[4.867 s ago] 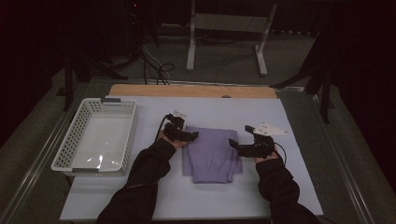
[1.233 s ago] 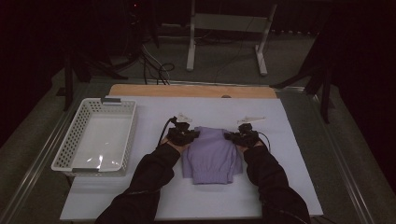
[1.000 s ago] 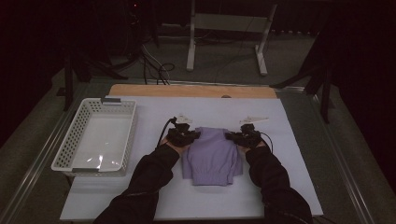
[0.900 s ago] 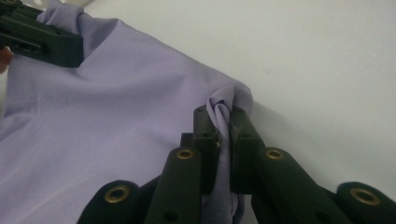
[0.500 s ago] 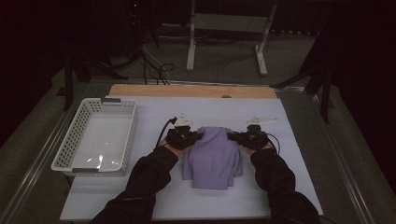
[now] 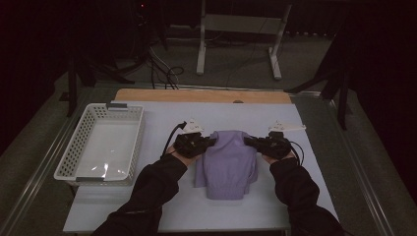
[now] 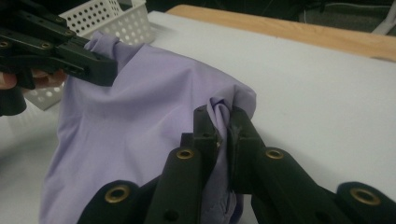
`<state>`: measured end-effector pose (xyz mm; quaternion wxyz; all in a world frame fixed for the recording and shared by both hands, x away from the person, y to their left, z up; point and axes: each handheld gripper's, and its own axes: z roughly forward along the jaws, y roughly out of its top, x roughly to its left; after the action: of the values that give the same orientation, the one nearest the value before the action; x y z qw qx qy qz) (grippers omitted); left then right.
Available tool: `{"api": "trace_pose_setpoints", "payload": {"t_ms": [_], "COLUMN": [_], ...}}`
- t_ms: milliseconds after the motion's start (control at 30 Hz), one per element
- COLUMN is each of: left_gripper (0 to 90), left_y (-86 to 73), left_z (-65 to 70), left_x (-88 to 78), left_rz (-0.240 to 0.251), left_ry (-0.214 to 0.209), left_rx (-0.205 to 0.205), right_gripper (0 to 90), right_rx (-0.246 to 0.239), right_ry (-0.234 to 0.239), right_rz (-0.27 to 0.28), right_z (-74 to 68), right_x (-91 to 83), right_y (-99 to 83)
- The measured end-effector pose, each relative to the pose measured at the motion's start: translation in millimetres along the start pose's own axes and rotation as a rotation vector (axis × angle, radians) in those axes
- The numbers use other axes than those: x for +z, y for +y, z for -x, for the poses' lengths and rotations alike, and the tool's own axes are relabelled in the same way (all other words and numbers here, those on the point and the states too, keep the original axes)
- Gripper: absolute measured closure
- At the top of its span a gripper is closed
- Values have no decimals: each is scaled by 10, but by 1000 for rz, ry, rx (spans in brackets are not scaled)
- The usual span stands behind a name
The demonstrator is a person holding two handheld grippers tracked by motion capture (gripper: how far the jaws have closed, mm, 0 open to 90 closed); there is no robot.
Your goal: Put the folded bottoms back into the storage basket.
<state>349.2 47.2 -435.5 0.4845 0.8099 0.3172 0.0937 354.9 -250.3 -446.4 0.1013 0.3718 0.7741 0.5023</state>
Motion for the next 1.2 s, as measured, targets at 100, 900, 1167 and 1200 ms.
{"api": "trace_pose_setpoints", "payload": {"t_ms": [100,900,1167,1200], "left_gripper": [867,866,866,866], "left_y": [53,283,345,352], "left_z": [18,-63,-98,-104], "left_x": [-19,-303,-484,-509], "left_rz": [4,58,54,57], "left_ry": [2,15,20,23], "left_rx": [11,7,22,19], "right_gripper": [842,841,841,841], "right_rx": [-2,-37,-54,-56], "right_ry": [-5,-6,11,13], "right_rz": [14,110,113,115], "right_z": [-12,-143,-213,-224], "right_x": [-55,-276,-231,-225], "right_y": [41,349,421,435]}}
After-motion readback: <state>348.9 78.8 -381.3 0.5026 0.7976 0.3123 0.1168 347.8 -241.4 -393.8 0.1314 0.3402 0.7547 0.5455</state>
